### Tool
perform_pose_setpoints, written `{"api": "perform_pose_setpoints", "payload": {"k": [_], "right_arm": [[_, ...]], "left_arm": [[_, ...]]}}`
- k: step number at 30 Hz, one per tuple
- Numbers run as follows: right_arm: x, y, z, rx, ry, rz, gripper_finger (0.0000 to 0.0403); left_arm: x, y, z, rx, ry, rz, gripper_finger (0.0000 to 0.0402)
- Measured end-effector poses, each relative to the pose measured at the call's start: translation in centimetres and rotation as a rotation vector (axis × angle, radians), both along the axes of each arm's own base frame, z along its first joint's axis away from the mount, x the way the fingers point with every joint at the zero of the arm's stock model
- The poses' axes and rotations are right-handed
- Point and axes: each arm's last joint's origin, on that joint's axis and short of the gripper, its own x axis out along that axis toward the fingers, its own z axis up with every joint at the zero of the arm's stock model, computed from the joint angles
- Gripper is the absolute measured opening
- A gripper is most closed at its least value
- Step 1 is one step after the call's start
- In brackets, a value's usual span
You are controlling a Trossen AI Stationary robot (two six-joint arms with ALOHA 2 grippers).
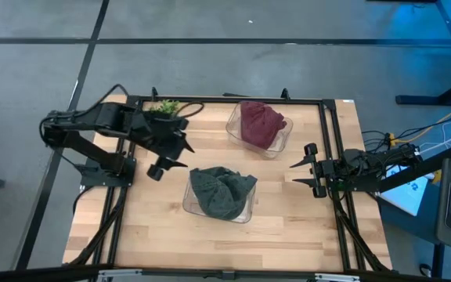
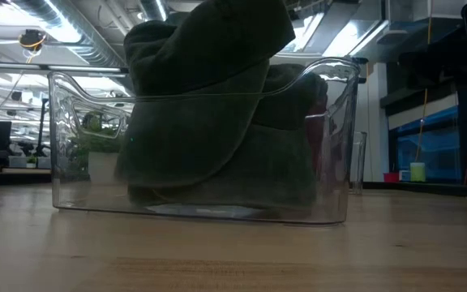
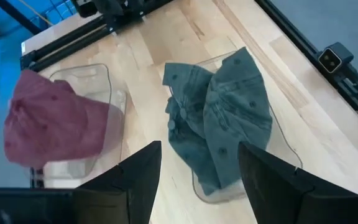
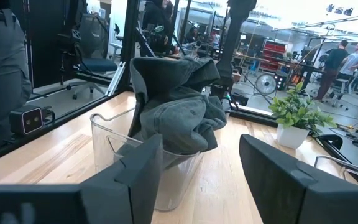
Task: Pick & Place hat
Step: Return to Home Position
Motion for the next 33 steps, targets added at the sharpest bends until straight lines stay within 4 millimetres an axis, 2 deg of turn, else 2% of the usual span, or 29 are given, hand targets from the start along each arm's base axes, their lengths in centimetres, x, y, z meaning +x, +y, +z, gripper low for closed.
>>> {"api": "perform_pose_setpoints", "payload": {"k": [9,23,29,33], "right_arm": [[0.0,0.0,0.0,0.000,0.000,0.000,0.0213],[0.0,0.0,0.0,0.000,0.000,0.000,0.0213],[0.0,0.0,0.0,0.000,0.000,0.000,0.0213],[0.0,0.0,0.0,0.000,0.000,0.000,0.0213]], "left_arm": [[-4.8,0.9,-1.6,-0.055,0.027,0.079,0.0203],[-12.3,2.1,-7.0,-0.147,0.008,0.221,0.0201],[-14.8,2.5,-9.7,-0.278,-0.047,0.403,0.0200],[-16.8,2.8,-11.6,-0.262,-0.100,0.482,0.0196]]}}
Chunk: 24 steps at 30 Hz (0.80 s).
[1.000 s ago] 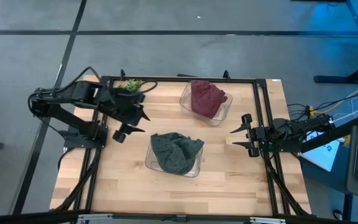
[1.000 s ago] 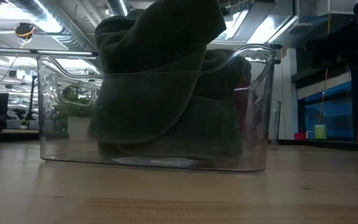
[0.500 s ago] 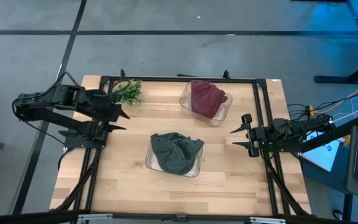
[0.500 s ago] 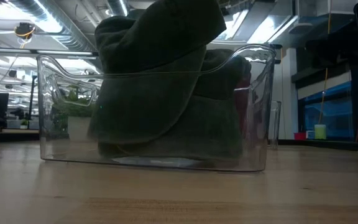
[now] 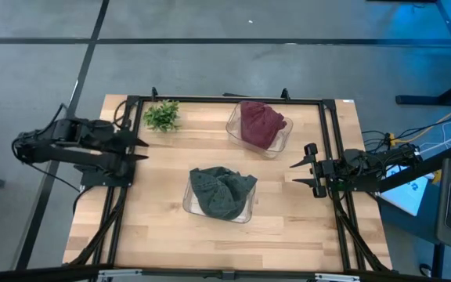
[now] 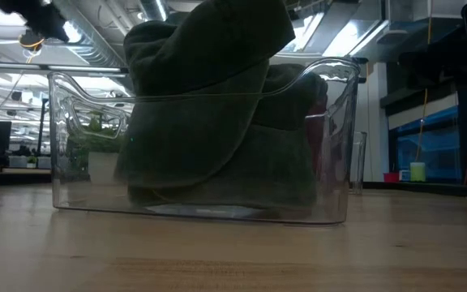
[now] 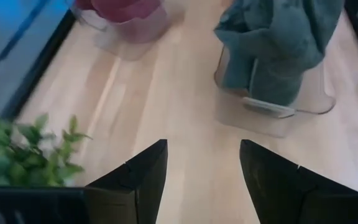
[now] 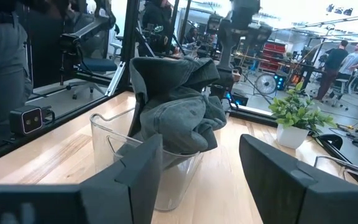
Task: Pick & Place hat
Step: Return to Home Position
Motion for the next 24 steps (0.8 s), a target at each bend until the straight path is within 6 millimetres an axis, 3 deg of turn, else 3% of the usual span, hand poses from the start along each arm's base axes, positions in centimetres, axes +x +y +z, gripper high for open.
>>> {"api": "perform_pose_setpoints", "payload": {"k": [7,15,21,24], "right_arm": [[0.0,0.0,0.0,0.000,0.000,0.000,0.0213],[0.0,0.0,0.0,0.000,-0.001,0.000,0.0213],[0.0,0.0,0.0,0.000,0.000,0.001,0.0213],[0.0,0.0,0.0,0.000,0.000,0.001,0.0213]], "left_arm": [[-1.9,0.0,-3.0,-0.163,-0.203,0.103,0.0199],[-2.6,-0.5,-4.6,-0.202,-0.452,-0.079,0.0195],[-1.3,-0.7,-4.0,-0.199,-0.793,-0.209,0.0194],[0.0,-0.7,-4.8,-0.192,-0.913,-0.214,0.0194]]}}
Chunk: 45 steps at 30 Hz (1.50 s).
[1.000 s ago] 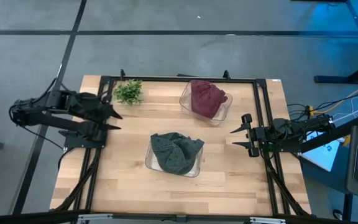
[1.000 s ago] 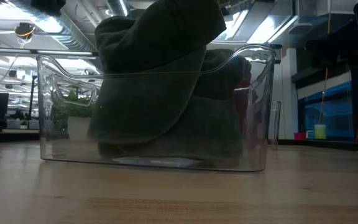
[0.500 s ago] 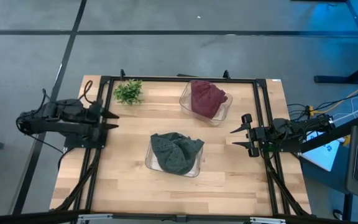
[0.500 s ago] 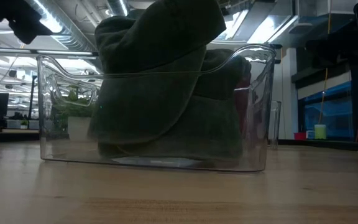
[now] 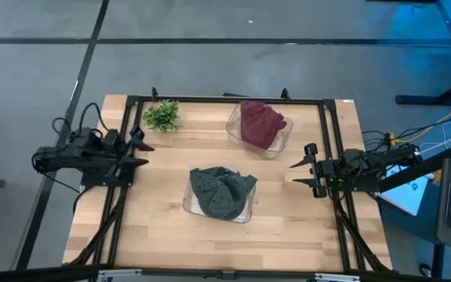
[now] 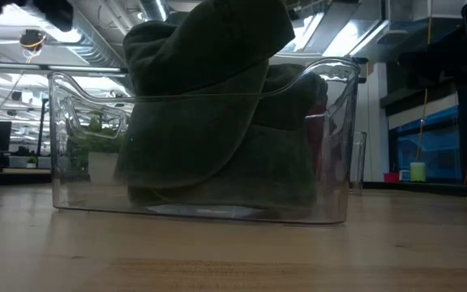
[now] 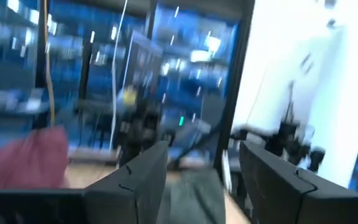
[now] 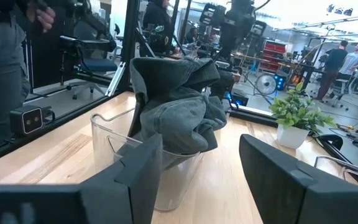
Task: Pick & Place hat
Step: Return to Home Position
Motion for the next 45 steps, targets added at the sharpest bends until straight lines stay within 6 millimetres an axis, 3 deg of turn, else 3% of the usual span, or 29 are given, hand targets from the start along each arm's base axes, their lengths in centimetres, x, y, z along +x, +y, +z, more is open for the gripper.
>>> {"api": "perform_pose_setpoints", "payload": {"k": [6,10,16,26,31,34,45], "right_arm": [[0.0,0.0,0.0,0.000,0.000,-0.001,0.0213],[0.0,0.0,0.0,0.000,0.000,-0.001,0.0213],[0.0,0.0,0.0,0.000,0.000,-0.001,0.0213],[0.0,0.0,0.0,0.000,0.000,-0.001,0.0213],[0.0,0.0,0.0,0.000,0.000,-0.001,0.0213],[0.0,0.0,0.0,0.000,0.000,-0.001,0.0213],[0.0,0.0,0.0,0.000,0.000,-0.001,0.0213]], "left_arm": [[1.9,-0.2,-3.1,0.067,-0.210,-0.048,0.0194],[2.6,-0.3,-5.4,0.078,-0.250,-0.066,0.0194],[2.9,0.0,-6.2,0.084,-0.195,0.023,0.0194],[3.5,0.9,-7.8,0.176,-0.007,0.363,0.0194],[3.8,0.6,-9.9,0.229,0.203,0.262,0.0194],[3.9,0.4,-10.1,0.246,0.216,0.189,0.0194],[4.2,0.4,-10.5,0.193,0.264,0.173,0.0194]]}}
